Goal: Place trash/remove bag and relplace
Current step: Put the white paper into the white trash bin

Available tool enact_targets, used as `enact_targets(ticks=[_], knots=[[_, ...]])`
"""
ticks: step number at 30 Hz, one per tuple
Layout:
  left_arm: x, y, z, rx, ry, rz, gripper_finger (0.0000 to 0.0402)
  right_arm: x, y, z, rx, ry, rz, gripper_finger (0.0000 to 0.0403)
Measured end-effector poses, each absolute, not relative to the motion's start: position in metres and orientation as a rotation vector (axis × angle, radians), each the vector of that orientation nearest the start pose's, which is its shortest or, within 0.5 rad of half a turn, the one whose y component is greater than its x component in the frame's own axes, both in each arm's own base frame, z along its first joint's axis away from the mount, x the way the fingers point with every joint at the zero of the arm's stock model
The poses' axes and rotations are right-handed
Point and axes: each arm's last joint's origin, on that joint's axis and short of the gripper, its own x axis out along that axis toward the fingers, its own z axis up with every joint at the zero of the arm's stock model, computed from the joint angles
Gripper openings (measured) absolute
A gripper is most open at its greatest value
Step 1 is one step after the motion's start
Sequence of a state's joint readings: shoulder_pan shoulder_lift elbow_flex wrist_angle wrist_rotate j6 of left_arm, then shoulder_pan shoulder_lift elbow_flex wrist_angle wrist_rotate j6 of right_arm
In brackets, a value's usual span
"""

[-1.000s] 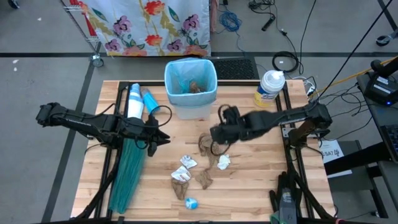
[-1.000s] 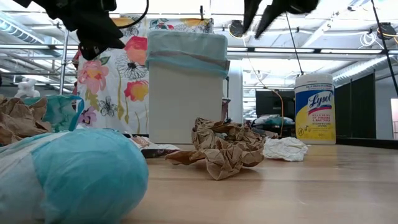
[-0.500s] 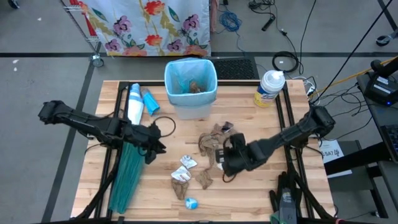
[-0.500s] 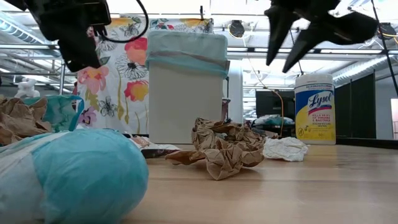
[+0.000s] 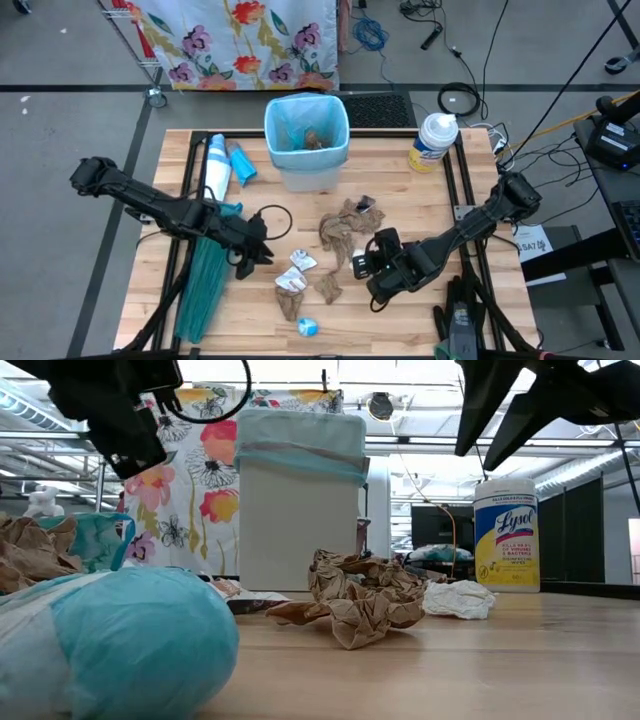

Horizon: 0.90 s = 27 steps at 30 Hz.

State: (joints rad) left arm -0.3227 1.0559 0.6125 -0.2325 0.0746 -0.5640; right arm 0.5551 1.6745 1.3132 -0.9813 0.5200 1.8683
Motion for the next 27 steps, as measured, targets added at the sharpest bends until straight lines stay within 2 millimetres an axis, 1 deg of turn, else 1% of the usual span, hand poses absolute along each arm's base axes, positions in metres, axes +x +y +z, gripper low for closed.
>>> enact_targets(ticks=[8,13,27], knots=[[0.213,-0.072,0.222,-0.453,0.677,-0.166,0.0109,0.278,0.160,0.245,0.952,0.739,-0.899,0.0129],[0.218,-0.073,0.220,-0.457,0.659,-0.157,0.0109,0.277,0.160,0.245,0.941,0.772,-0.884,0.0129],[0.222,-0.074,0.209,-0.464,0.707,-0.097,0.0108,0.277,0.162,0.245,0.901,0.792,-0.857,0.0129]])
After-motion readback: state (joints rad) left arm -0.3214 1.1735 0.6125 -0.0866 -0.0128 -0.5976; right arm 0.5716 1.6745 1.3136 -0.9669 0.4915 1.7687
